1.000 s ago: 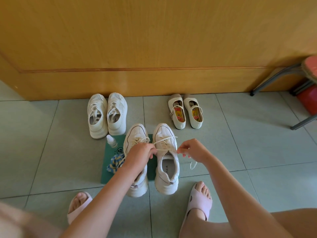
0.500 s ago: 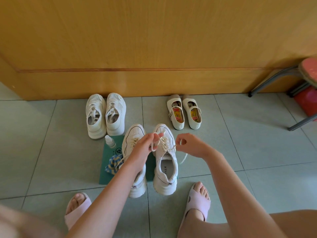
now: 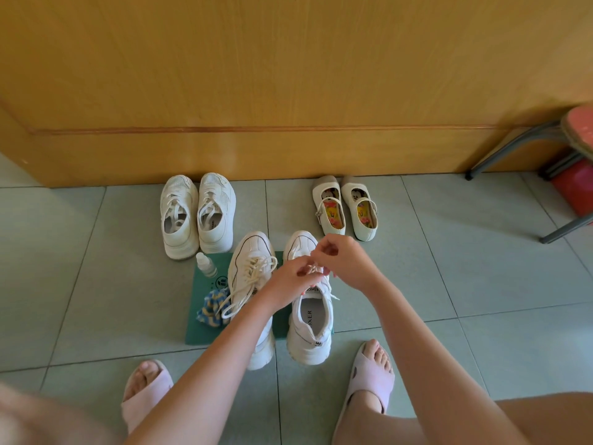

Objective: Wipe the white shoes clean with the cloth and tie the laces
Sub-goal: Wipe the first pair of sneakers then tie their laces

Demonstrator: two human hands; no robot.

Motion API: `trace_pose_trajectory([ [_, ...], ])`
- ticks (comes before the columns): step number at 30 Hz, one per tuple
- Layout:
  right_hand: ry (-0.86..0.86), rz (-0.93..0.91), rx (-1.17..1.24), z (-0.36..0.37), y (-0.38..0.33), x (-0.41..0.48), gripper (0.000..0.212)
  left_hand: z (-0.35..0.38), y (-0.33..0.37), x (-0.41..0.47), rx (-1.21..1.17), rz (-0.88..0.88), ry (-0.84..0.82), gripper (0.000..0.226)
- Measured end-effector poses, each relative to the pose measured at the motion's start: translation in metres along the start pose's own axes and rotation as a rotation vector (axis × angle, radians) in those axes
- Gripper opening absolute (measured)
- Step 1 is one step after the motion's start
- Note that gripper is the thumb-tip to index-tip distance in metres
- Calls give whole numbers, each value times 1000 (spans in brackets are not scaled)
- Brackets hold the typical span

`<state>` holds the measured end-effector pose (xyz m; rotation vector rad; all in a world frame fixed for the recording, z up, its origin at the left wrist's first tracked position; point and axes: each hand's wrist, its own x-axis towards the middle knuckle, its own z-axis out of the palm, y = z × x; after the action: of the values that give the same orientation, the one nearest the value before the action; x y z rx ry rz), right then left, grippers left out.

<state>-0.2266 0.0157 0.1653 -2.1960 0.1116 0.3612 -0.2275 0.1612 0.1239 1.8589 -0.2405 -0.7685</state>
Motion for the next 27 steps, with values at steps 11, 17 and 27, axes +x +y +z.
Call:
trace_pose_trajectory([
  [11, 22, 31, 176, 0, 4, 0, 6, 3, 2, 1, 16, 59, 45, 26],
  [17, 2, -32, 85, -7, 8, 1, 15, 3, 3, 4, -133, -12, 81, 23],
  [27, -141, -86, -189, -8, 15, 2, 6, 1, 4, 5, -59, -47, 29, 35],
])
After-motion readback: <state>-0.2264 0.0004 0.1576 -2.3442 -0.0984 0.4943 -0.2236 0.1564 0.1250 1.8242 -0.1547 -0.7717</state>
